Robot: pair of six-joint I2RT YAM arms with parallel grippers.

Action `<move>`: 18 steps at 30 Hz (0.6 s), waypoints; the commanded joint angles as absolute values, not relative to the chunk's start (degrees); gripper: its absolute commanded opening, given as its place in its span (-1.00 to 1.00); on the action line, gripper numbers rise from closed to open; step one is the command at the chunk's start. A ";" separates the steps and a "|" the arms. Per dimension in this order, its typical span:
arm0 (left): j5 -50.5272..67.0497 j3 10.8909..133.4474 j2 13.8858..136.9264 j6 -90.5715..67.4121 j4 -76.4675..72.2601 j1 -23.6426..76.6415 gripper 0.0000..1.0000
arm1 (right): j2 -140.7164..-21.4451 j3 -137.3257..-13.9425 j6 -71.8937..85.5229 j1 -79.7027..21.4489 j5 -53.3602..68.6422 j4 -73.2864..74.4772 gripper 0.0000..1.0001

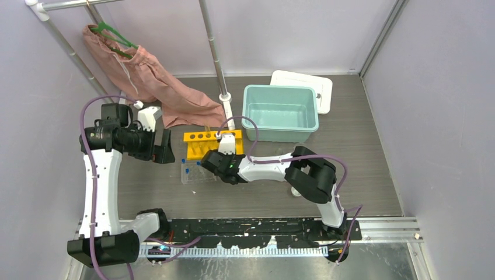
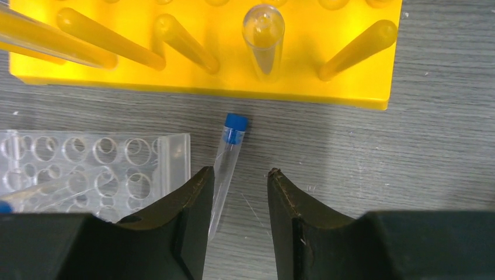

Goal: Organize the chemistry lab equipment

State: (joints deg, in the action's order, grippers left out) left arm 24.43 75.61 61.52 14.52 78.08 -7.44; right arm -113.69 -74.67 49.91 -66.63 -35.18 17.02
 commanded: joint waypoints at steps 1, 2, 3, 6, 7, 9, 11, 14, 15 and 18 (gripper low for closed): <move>24.61 78.76 61.17 15.85 78.68 -7.30 0.99 | -114.70 -76.46 52.12 -66.58 -37.62 16.18 -0.12; 24.61 78.98 61.17 15.92 78.80 -7.30 0.99 | -114.92 -76.49 51.92 -66.67 -37.82 16.24 -0.12; 24.59 79.17 61.22 16.02 78.83 -7.36 0.99 | -115.05 -76.56 51.89 -66.79 -38.19 16.32 -0.13; 24.61 79.67 61.36 16.24 79.17 -7.34 0.99 | -115.50 -76.72 51.52 -66.96 -38.78 16.40 -0.13; 24.52 79.78 61.43 16.26 79.26 -7.30 0.99 | -115.62 -76.73 51.48 -67.01 -38.78 16.49 -0.15; 24.46 80.20 61.64 16.32 79.48 -7.34 1.00 | -115.55 -76.65 51.52 -67.08 -38.99 16.77 -0.22; 24.58 80.81 61.87 16.25 79.77 -7.30 0.99 | -115.03 -76.28 51.67 -67.22 -39.21 16.87 -0.31; 25.05 81.44 62.05 16.09 80.17 -7.29 0.99 | -113.81 -75.58 51.70 -67.44 -39.61 16.91 -0.47; 25.36 81.55 61.97 16.05 80.22 -7.29 0.99 | -113.25 -75.37 51.61 -67.47 -39.59 16.95 -0.54; 26.88 80.72 61.52 15.86 80.07 -7.35 0.99 | -111.64 -75.25 51.46 -67.33 -39.70 18.10 -0.80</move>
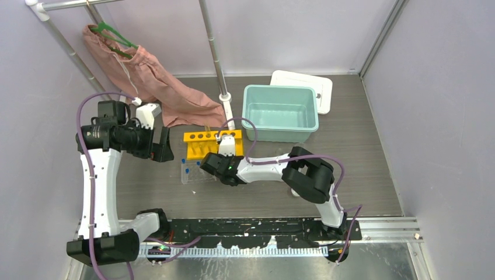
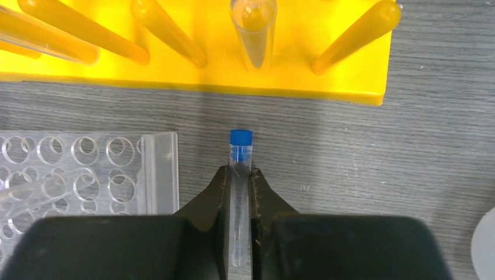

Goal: Organize the chemistry lab equipment

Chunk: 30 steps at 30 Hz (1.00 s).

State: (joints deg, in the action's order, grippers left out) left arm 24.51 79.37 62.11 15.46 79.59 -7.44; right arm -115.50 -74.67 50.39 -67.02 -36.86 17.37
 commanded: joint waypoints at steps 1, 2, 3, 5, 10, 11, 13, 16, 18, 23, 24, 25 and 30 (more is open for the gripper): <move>27.42 80.36 61.24 15.84 79.92 -7.31 0.99 | -110.91 -75.31 51.47 -67.32 -39.72 18.95 -0.86; 27.87 80.07 60.92 15.84 79.94 -7.30 0.99 | -109.77 -75.13 51.43 -67.36 -39.58 19.40 -0.93; 28.37 79.98 60.58 15.94 79.90 -7.30 0.99 | -108.46 -74.42 51.53 -67.37 -39.28 19.34 -0.98; 29.55 79.67 59.88 16.14 79.86 -7.32 0.99 | -105.18 -72.76 51.15 -67.33 -38.56 18.20 -0.99; 34.91 79.89 58.23 16.75 80.18 -7.30 0.99 | -99.98 -75.48 48.10 -68.95 -37.45 19.46 -0.99; 35.94 79.89 57.93 16.72 80.02 -7.30 0.99 | -99.08 -76.44 47.44 -69.76 -37.56 19.65 -0.99; 37.76 79.87 57.48 16.82 79.89 -7.29 0.98 | -97.45 -78.28 46.26 -71.26 -37.90 19.12 -0.98; 39.07 79.89 57.15 16.95 80.02 -7.36 0.95 | -95.31 -81.17 46.00 -72.20 -38.14 17.77 -0.99; 40.42 79.77 56.92 17.01 80.15 -7.34 0.92 | -94.70 -83.48 46.21 -72.16 -37.86 16.19 -0.98; 44.26 79.46 56.69 15.50 79.54 -7.35 0.81 | -96.71 -90.36 45.79 -72.93 -37.64 10.91 -0.99; 45.07 79.50 56.69 15.07 79.35 -7.31 0.78 | -97.39 -91.81 46.04 -73.06 -37.25 10.20 -0.98; 45.86 79.62 56.63 14.63 79.17 -7.30 0.77 | -98.00 -92.97 46.43 -73.12 -36.76 9.56 -0.98; 48.93 79.11 55.85 13.19 77.64 -7.30 0.67 | -100.07 -96.07 48.45 -73.80 -35.61 5.65 -0.98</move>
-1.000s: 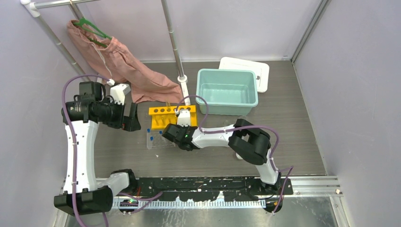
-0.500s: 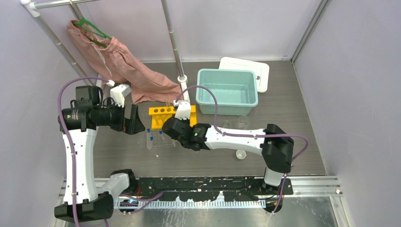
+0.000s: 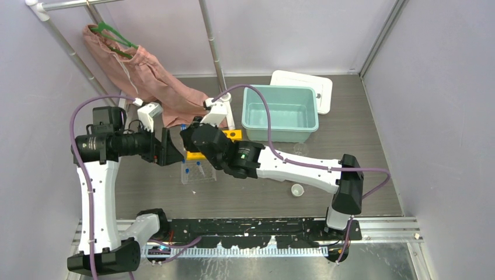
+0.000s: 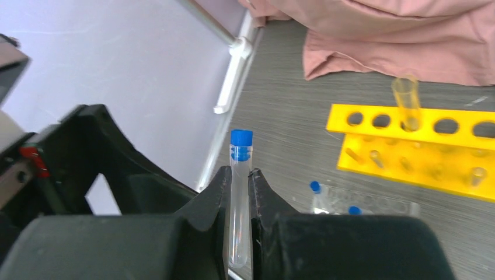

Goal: Organize the chemistry lab equipment

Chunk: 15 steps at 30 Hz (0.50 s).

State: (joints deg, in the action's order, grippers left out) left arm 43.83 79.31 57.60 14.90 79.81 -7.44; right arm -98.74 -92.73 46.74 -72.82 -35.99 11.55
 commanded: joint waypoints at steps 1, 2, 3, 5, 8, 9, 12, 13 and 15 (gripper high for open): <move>48.83 78.64 55.67 12.85 77.12 -7.31 0.64 | -100.22 -96.28 48.76 -73.97 -35.43 4.76 -0.98; 48.60 78.26 55.56 12.52 76.60 -7.32 0.60 | -100.21 -96.28 49.04 -74.15 -35.22 3.67 -0.98; 48.38 77.96 55.55 12.38 76.37 -7.31 0.55 | -100.11 -96.06 49.12 -74.44 -34.98 2.49 -0.98; 48.09 77.79 55.70 12.36 76.31 -7.32 0.47 | -100.11 -95.50 48.90 -74.97 -34.74 0.39 -0.99; 47.96 77.87 56.03 12.02 75.95 -7.29 0.31 | -100.27 -95.15 48.59 -75.63 -34.86 -1.54 -0.98; 47.52 77.80 56.02 11.85 75.57 -7.31 0.24 | -100.38 -95.04 48.59 -75.71 -34.89 -1.77 -0.98; 45.41 77.32 55.91 10.81 74.02 -7.30 -0.04 | -100.52 -94.37 48.97 -75.91 -34.49 -2.70 -0.99; 45.09 77.12 55.90 10.81 73.84 -7.30 -0.10 | -100.68 -94.31 48.89 -76.00 -34.38 -2.94 -0.98; 44.71 76.96 55.96 10.73 73.60 -7.30 -0.24 | -100.93 -94.31 48.64 -76.23 -34.22 -3.19 -0.98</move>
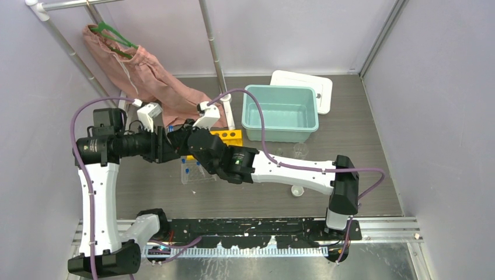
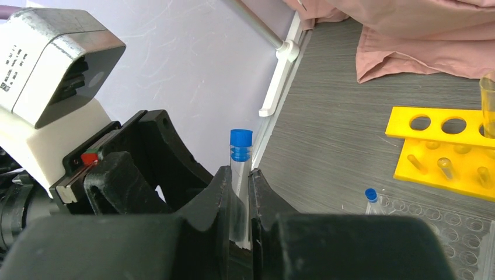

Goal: Organize the chemistry lab equipment

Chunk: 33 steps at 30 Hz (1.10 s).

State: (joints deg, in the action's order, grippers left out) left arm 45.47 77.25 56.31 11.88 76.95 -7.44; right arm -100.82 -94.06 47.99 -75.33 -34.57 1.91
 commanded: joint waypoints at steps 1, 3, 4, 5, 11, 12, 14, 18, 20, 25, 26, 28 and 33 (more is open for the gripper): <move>44.67 76.85 56.03 10.72 73.61 -7.30 -0.33 | -101.09 -94.31 48.58 -76.35 -34.23 -3.29 -0.98; 44.24 76.74 56.07 10.80 73.41 -7.34 -0.50 | -101.25 -94.31 48.65 -76.30 -33.71 -3.27 -0.98; 43.96 76.59 56.01 10.85 73.25 -7.32 -0.59 | -101.33 -94.24 48.67 -76.34 -33.34 -3.21 -0.96; 43.75 76.51 55.99 10.94 73.23 -7.30 -0.69 | -101.20 -94.11 48.80 -76.38 -32.86 -3.17 -0.88; 43.30 76.25 54.37 15.51 74.35 -7.32 -0.94 | -99.23 -93.72 50.47 -73.52 -26.15 -0.46 -0.18; 42.90 75.98 53.96 16.84 74.70 -7.32 -0.94 | -99.12 -94.11 50.54 -72.27 -22.93 1.44 -0.09; 41.55 75.25 53.12 18.80 75.11 -7.36 -0.98 | -99.47 -96.20 50.72 -70.17 -17.21 4.43 -0.04; 40.62 74.58 51.73 23.00 77.58 -7.32 -1.00 | -102.06 -103.62 49.81 -67.37 -6.98 12.34 -0.02; 40.67 74.23 51.07 23.84 77.87 -7.31 -1.00 | -103.35 -107.15 48.40 -66.69 -2.12 15.15 -0.05; 41.11 74.24 50.07 24.47 77.70 -7.30 -1.00 | -105.08 -111.10 47.37 -65.64 3.99 18.95 -0.17; 41.17 74.25 50.02 24.46 77.70 -7.30 -1.00 | -105.30 -111.41 47.73 -65.32 4.77 19.18 -0.19; 41.24 74.27 49.88 24.51 77.67 -7.30 -1.00 | -105.77 -112.14 48.02 -64.84 6.34 20.04 -0.21; 41.30 74.37 50.00 24.51 77.65 -7.34 -1.00 | -106.25 -112.92 47.39 -64.34 7.18 21.85 -0.21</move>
